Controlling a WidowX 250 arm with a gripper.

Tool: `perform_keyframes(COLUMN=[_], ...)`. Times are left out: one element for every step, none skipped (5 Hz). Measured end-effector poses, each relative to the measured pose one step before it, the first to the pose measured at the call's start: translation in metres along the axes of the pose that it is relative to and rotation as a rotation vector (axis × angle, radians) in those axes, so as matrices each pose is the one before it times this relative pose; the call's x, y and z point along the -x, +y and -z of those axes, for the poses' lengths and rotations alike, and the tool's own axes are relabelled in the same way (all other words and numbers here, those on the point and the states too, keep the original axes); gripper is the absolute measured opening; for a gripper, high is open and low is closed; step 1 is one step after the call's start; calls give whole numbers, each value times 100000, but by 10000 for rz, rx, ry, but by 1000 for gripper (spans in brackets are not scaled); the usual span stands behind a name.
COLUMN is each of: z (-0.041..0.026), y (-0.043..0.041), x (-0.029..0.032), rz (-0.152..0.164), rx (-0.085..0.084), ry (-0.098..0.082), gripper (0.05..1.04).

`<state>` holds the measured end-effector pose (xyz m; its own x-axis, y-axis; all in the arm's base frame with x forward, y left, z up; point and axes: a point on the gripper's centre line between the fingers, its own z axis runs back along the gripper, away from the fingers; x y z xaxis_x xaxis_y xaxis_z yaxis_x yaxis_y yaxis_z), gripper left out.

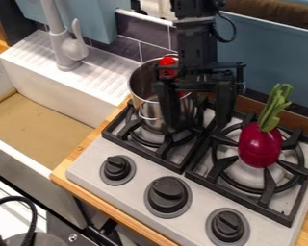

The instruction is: Take purple stuff and move into right side

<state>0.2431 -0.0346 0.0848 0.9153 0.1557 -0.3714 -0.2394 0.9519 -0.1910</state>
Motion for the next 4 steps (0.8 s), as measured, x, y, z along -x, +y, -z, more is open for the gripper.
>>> perform_keyframes(z=[600,448,-1034,-1481], y=[-80,-2287,-1881,-1452], x=[-45,-16,371,-57], rz=[-50,223,558,411], rx=[27,351,270,472], ry=[220,-223,-730,-280], gripper=[1000,1001,1000,1000])
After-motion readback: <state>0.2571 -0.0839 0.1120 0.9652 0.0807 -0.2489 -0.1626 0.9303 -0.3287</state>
